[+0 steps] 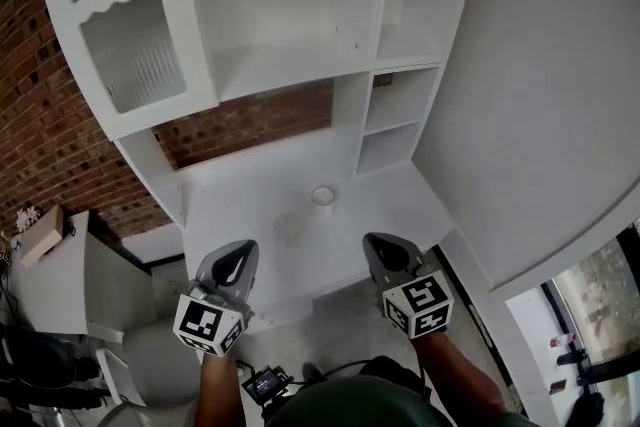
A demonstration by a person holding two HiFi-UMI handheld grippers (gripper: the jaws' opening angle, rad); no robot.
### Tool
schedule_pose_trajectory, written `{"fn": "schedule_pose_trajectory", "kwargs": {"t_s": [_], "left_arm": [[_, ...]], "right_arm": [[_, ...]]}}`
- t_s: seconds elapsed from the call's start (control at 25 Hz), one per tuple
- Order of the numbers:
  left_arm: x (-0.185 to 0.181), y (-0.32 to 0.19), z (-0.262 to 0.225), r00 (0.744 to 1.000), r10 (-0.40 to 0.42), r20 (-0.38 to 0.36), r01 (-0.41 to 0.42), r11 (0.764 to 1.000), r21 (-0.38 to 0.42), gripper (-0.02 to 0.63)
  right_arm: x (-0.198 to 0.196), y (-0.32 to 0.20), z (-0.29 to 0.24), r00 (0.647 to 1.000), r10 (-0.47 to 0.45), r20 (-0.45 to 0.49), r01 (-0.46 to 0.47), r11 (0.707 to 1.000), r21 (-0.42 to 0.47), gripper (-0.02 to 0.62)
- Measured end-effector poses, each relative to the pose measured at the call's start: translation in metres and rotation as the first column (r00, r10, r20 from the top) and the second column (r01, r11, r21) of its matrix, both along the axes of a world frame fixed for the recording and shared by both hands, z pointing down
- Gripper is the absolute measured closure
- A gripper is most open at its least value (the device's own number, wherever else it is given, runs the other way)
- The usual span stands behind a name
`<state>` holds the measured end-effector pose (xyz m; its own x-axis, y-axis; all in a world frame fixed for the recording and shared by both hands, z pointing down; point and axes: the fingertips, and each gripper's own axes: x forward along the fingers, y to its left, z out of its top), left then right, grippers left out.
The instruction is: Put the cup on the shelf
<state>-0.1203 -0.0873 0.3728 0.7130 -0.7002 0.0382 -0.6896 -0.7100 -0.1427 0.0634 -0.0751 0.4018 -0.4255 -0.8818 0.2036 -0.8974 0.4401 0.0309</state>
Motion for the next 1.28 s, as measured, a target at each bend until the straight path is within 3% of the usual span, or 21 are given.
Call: {"fn": "schedule_pose_trajectory", "kwargs": {"t_s": [0.48,1.28], "left_arm": [[-0.003,-0.033,0.016,1.0,-0.01,0.007,0.01,1.0,-0.027,0.604],[0.027,-0.113,0.031,0.979,-0.193,0.059,0.197,0.978,-0.064,0.604]], "right_arm": [[-0.002,-0.038,0.016,1.0,-0.002,0.006,0.002,1.0,-0.022,0.589],[0.03,-0.155,0.05,0.986,-0.159,0.04,0.162,0.985,-0.067,0.589]]}}
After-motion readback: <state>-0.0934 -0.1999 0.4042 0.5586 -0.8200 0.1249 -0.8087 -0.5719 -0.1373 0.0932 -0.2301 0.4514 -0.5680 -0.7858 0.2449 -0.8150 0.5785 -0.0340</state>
